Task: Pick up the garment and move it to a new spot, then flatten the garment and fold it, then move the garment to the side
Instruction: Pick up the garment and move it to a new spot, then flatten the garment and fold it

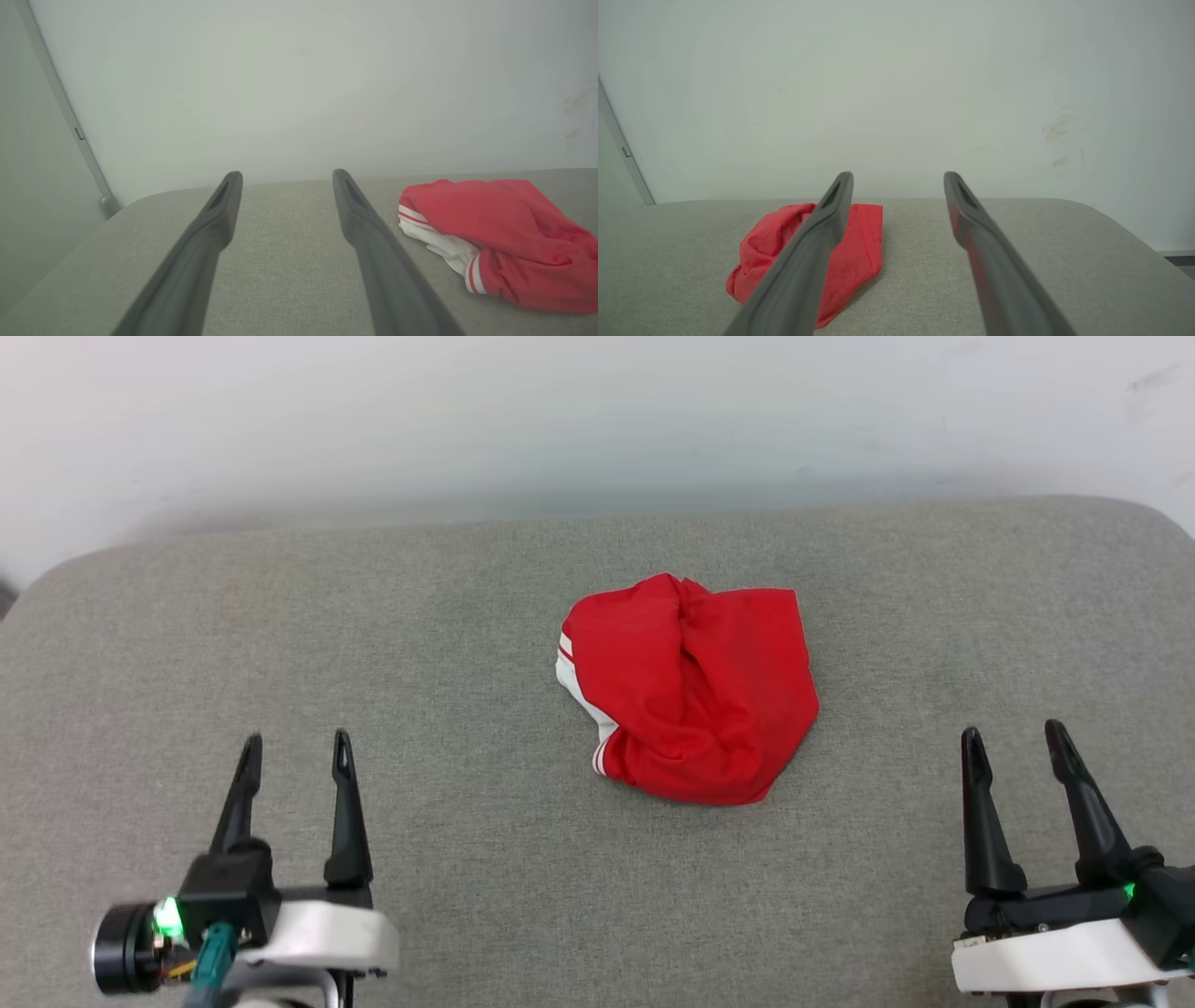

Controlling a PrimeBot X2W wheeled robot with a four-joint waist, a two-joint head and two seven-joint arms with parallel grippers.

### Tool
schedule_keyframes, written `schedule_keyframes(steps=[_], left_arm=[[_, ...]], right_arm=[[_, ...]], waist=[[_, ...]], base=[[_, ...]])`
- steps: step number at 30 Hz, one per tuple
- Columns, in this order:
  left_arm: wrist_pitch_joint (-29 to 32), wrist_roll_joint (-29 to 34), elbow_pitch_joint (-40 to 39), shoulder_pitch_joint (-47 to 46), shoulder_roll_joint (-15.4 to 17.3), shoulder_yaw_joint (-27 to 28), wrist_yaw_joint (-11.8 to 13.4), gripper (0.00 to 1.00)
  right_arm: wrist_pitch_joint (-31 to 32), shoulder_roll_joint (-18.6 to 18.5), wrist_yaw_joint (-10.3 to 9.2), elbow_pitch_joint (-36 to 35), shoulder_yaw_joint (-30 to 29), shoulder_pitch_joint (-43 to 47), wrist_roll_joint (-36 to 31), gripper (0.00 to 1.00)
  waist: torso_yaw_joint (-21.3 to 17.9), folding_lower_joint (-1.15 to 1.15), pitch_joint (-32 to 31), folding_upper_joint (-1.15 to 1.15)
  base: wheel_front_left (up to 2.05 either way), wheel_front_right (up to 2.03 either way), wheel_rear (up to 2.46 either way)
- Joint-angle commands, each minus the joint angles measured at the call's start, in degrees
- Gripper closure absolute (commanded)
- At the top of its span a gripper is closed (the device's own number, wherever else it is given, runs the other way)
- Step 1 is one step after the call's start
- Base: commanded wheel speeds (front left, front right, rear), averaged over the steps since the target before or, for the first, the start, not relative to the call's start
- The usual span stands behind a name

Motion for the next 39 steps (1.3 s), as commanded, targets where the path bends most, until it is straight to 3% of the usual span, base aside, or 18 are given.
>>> schedule_keyframes(steps=[1,14,26,32,37,39], left_arm=[[-0.1,1.3,-0.4,2.4,-1.8,1.8,-1.2,0.00],[-0.1,8.2,0.0,8.8,-9.6,8.2,-8.3,0.00],[-0.1,11.3,0.5,10.7,-12.9,12.1,-12.5,0.00],[-0.1,12.0,0.7,10.2,-13.9,13.0,-13.6,0.00],[-0.2,12.4,0.6,8.3,-14.6,13.4,-14.2,0.00],[-0.2,12.4,0.5,7.6,-14.7,13.6,-14.4,0.00]], right_arm=[[-0.1,0.1,-0.02,0.4,0.1,0.9,0.5,0.00],[-0.1,0.1,-0.02,2.2,0.5,4.4,1.9,0.00],[-0.1,0.1,-0.02,2.6,1.2,5.5,2.0,0.00],[-0.1,0.1,-0.02,0.4,1.7,0.6,0.4,0.00],[-0.1,0.1,-0.02,-2.8,2.2,-8.5,-2.5,0.00],[-0.1,-1.5,-0.01,-3.7,3.4,-13.1,-3.3,0.00]], waist=[[0.0,0.01,-0.5,0.00],[0.0,0.01,-2.8,0.00],[0.4,0.01,-3.8,0.00],[0.4,0.01,-3.1,0.00],[0.6,0.01,-1.1,0.00],[0.6,0.01,0.0,0.00]], base=[[0.00,0.00,0.00],[0.00,0.00,0.00],[0.00,0.00,0.00],[0.00,0.00,0.00],[0.00,0.00,0.00],[0.00,0.00,0.00]])
